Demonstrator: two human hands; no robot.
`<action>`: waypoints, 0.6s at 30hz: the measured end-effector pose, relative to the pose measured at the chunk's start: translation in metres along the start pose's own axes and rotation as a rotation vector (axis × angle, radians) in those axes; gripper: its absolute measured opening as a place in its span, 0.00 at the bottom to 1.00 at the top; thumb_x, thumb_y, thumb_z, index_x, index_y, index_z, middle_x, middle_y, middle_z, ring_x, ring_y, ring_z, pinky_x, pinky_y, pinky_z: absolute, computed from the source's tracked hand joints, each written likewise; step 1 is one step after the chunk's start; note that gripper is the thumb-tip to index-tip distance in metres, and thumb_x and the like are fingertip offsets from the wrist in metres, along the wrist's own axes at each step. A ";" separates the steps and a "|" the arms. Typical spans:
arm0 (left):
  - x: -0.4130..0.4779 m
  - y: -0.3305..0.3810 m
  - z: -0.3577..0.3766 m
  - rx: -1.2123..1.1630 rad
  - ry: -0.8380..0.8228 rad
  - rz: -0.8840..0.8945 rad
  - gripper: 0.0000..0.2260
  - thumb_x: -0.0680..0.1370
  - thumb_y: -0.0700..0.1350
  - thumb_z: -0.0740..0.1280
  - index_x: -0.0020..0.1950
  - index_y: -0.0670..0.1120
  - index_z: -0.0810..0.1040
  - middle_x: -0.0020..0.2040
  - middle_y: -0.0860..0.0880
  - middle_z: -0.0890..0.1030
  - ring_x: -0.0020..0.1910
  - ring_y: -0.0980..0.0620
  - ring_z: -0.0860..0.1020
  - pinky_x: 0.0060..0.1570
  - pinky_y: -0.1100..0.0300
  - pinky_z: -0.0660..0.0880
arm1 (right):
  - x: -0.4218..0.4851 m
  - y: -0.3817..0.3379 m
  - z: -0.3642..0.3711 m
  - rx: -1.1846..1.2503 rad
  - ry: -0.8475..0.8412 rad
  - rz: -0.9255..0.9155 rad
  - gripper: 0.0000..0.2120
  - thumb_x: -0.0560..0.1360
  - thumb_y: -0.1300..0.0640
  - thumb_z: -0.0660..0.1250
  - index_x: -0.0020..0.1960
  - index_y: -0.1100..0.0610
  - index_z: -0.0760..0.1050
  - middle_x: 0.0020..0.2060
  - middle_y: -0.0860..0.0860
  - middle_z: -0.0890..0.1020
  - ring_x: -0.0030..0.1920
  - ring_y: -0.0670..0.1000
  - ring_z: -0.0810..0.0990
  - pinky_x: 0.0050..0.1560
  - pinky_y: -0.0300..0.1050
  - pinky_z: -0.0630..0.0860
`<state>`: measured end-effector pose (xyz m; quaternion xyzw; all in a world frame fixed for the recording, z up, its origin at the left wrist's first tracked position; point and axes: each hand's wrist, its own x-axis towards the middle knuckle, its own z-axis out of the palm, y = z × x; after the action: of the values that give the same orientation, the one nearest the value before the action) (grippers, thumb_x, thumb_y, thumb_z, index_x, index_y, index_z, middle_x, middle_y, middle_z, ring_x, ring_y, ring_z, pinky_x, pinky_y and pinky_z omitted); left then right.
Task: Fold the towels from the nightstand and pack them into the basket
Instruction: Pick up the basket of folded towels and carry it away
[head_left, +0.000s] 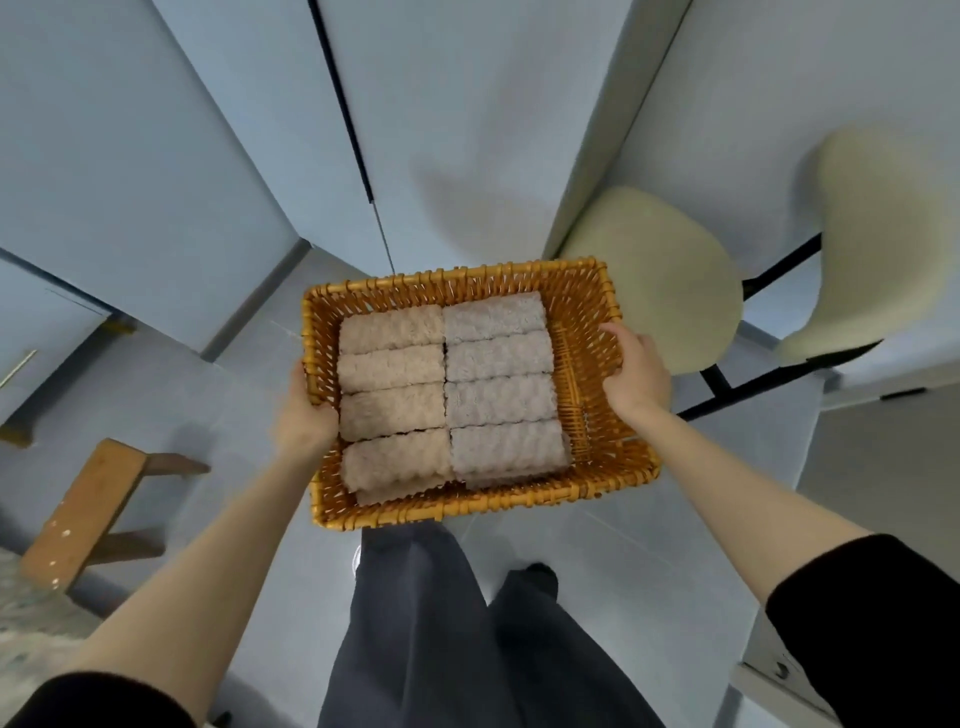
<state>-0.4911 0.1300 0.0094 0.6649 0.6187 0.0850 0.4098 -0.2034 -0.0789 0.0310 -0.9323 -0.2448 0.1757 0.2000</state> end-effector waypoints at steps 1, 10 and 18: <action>-0.016 0.002 0.013 -0.018 -0.007 -0.006 0.23 0.79 0.45 0.61 0.73 0.54 0.61 0.66 0.44 0.74 0.63 0.39 0.72 0.60 0.44 0.70 | -0.003 0.015 -0.012 -0.010 0.003 0.000 0.31 0.74 0.70 0.57 0.70 0.43 0.66 0.61 0.54 0.72 0.48 0.52 0.75 0.43 0.44 0.72; -0.093 0.024 0.093 -0.156 0.017 -0.114 0.23 0.79 0.46 0.61 0.73 0.53 0.61 0.68 0.45 0.72 0.65 0.40 0.72 0.63 0.43 0.71 | 0.016 0.078 -0.075 -0.062 0.002 -0.085 0.32 0.75 0.70 0.56 0.73 0.44 0.63 0.65 0.54 0.70 0.52 0.56 0.76 0.49 0.48 0.76; -0.077 0.083 0.152 -0.239 0.004 -0.221 0.23 0.79 0.48 0.62 0.73 0.54 0.59 0.62 0.45 0.75 0.58 0.40 0.75 0.59 0.42 0.74 | 0.091 0.082 -0.109 -0.096 0.095 -0.127 0.30 0.76 0.69 0.57 0.74 0.47 0.63 0.68 0.57 0.69 0.59 0.58 0.74 0.58 0.53 0.74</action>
<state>-0.3513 0.0026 -0.0050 0.5389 0.6745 0.1136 0.4916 -0.0509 -0.1284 0.0659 -0.9307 -0.3017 0.1061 0.1773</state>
